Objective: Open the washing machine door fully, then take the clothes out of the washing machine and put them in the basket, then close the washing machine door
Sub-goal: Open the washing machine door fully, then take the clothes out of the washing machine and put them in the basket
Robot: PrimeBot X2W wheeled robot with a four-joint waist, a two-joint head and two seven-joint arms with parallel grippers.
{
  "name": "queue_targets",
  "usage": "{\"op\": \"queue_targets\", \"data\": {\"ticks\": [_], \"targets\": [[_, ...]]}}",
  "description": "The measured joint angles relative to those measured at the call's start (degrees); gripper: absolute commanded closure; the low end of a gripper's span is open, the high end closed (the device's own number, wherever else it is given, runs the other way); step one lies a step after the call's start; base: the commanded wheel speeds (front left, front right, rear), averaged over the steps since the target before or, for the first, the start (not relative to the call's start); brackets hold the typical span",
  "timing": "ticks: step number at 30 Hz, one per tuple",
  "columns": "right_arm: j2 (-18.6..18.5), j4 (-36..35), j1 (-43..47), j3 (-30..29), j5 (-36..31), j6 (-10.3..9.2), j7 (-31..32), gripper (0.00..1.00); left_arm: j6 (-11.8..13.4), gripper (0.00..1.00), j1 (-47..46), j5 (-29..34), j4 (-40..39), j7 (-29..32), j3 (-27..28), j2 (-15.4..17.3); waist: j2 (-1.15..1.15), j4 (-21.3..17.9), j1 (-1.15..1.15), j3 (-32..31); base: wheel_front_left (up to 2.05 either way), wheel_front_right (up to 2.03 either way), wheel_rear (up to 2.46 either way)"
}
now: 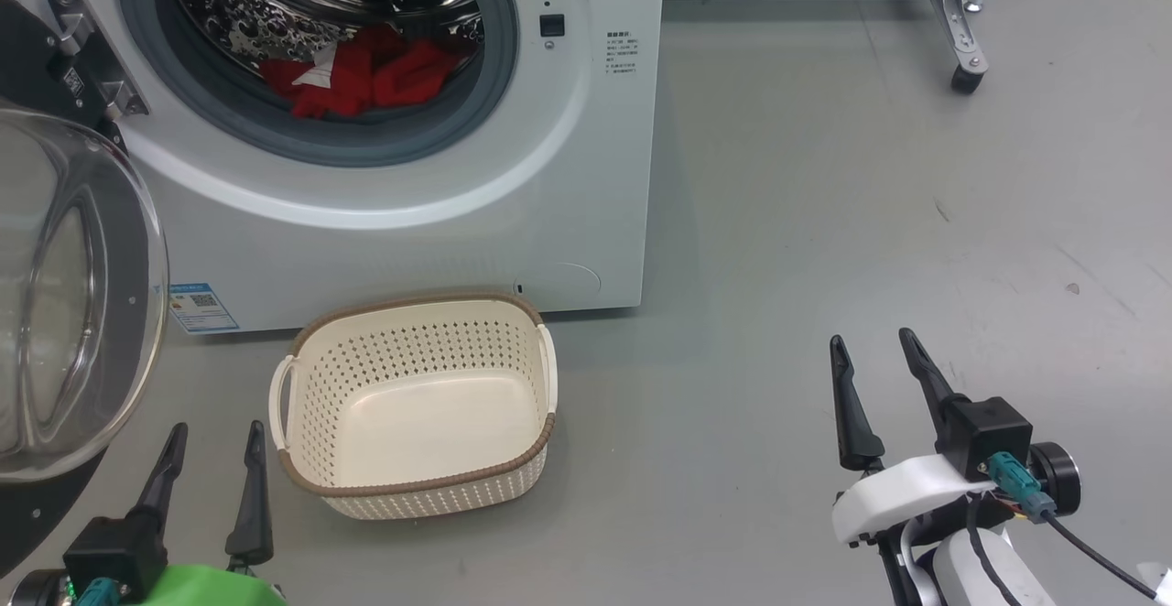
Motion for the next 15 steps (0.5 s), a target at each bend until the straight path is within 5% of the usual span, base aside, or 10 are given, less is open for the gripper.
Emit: {"op": "queue_targets", "data": {"ticks": [15], "targets": [[0.01,-0.37,0.71,-0.22,0.0,0.0,0.0,0.0,-0.02,0.0,0.0,0.14,-0.81,0.0,0.83,-0.22,0.0,0.49,0.0,0.81,0.16,-0.16,0.0]]}}
